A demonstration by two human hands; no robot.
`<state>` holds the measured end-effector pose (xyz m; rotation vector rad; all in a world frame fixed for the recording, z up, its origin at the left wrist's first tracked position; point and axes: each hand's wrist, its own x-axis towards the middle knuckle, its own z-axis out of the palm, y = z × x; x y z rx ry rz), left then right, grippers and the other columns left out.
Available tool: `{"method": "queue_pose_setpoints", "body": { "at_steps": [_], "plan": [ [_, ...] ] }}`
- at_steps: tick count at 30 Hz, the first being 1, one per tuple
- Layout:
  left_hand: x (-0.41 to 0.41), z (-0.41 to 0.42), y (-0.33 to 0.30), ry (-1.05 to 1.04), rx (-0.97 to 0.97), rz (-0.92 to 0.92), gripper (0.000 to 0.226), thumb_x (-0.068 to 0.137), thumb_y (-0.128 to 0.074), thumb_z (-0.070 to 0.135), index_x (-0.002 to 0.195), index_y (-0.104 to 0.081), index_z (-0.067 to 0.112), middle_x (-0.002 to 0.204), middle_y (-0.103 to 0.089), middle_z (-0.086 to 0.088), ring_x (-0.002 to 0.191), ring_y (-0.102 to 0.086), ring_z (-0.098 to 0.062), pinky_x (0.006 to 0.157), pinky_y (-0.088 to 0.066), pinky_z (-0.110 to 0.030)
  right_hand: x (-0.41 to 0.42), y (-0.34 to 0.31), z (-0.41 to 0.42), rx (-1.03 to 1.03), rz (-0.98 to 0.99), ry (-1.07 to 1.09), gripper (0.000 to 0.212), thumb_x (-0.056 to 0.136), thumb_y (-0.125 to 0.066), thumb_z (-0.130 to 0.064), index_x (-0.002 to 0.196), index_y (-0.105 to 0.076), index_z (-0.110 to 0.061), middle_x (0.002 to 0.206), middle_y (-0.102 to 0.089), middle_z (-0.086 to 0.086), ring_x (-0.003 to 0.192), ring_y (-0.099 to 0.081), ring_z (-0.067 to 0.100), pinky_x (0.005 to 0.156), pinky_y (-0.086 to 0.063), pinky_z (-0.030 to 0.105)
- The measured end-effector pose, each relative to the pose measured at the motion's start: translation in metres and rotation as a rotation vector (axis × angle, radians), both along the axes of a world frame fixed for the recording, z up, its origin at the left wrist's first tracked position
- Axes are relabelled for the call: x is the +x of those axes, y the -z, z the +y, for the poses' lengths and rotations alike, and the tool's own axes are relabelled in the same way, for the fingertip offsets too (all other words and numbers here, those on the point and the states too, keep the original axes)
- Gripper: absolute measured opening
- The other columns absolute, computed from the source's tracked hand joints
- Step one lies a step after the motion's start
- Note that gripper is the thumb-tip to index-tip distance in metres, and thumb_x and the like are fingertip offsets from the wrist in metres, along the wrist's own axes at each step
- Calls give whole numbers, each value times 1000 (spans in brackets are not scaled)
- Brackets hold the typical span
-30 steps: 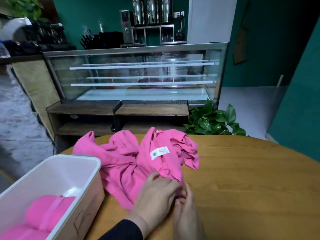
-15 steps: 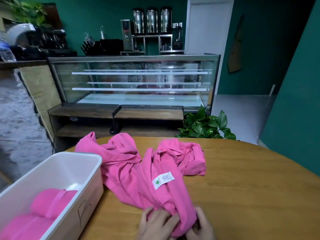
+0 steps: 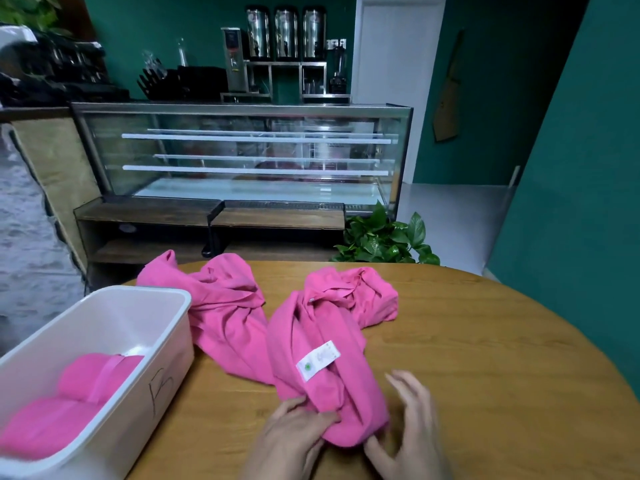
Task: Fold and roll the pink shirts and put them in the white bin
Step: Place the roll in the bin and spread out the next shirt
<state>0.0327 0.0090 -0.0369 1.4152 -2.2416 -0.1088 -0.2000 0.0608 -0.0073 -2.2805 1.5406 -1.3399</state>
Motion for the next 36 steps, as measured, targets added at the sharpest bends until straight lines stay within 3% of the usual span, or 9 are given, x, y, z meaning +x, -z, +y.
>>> {"method": "queue_pose_setpoints", "body": {
  "at_steps": [3,7,10,13,15,18,25,30,36],
  "plan": [
    [-28,18,-53,260,-271,30,28,106,-34,39,123,-56,37,93,-72,18,80,-55,0,75,-44,-16,-3,-44,-18,-2,258,-155,49,71,-65,-45,119,-53,-42,144,-49,-13,138,-40,11,97,-44,39],
    [-43,15,-132,238,-279,157,37,95,-47,62,122,-51,37,83,-70,9,72,-62,-7,61,-45,-22,-15,-106,-32,104,97,-142,18,80,-65,-40,72,-50,-33,112,-63,-25,119,-53,1,95,-46,47],
    [-31,-8,-150,66,-70,124,44,84,-67,59,121,-60,35,99,-73,8,90,-66,-14,76,-48,-30,-30,-148,-38,41,37,-38,12,88,-71,-16,77,-73,-22,96,-67,-16,102,-60,8,97,-49,41],
    [5,-23,-160,-116,2,129,30,84,-66,51,100,-72,27,83,-72,1,82,-67,-23,69,-47,-36,-48,-193,-37,-22,-164,100,24,90,-71,-9,68,-69,-20,73,-63,-6,72,-55,0,74,-43,13],
    [30,-34,-169,-245,25,174,15,88,-67,32,84,-72,20,71,-68,-1,75,-64,-27,63,-43,-37,-66,-215,-41,-23,-259,175,44,93,-69,-21,54,-50,-12,54,-47,2,54,-41,9,52,-31,19],
    [50,-45,-201,-373,-63,316,30,95,-64,23,69,-62,8,59,-57,-3,62,-54,-27,57,-35,-37,-79,-236,-43,-61,-218,250,58,94,-66,-36,58,-40,0,52,-38,8,51,-32,15,50,-25,28],
    [59,-63,-283,-521,-301,551,52,102,-50,34,55,-36,14,52,-38,-1,63,-42,-31,60,-30,-39,-88,-261,-46,77,-141,87,51,83,-77,-46,52,-46,-21,49,-43,-9,49,-36,8,49,-29,27],
    [64,-66,-294,-511,-246,491,57,97,-51,49,56,-27,17,53,-28,-4,54,-28,-26,52,-23,-38,-88,-260,-52,270,80,112,35,87,-69,-23,55,-59,-19,47,-48,-8,45,-38,8,44,-32,26],
    [93,-60,-274,-231,-72,-70,34,86,-72,46,72,-61,17,61,-58,-1,62,-52,-23,56,-37,-34,-114,-258,-79,186,-582,444,25,78,-55,-20,83,-69,0,72,-60,15,65,-51,20,62,-44,37]
  ]
}}
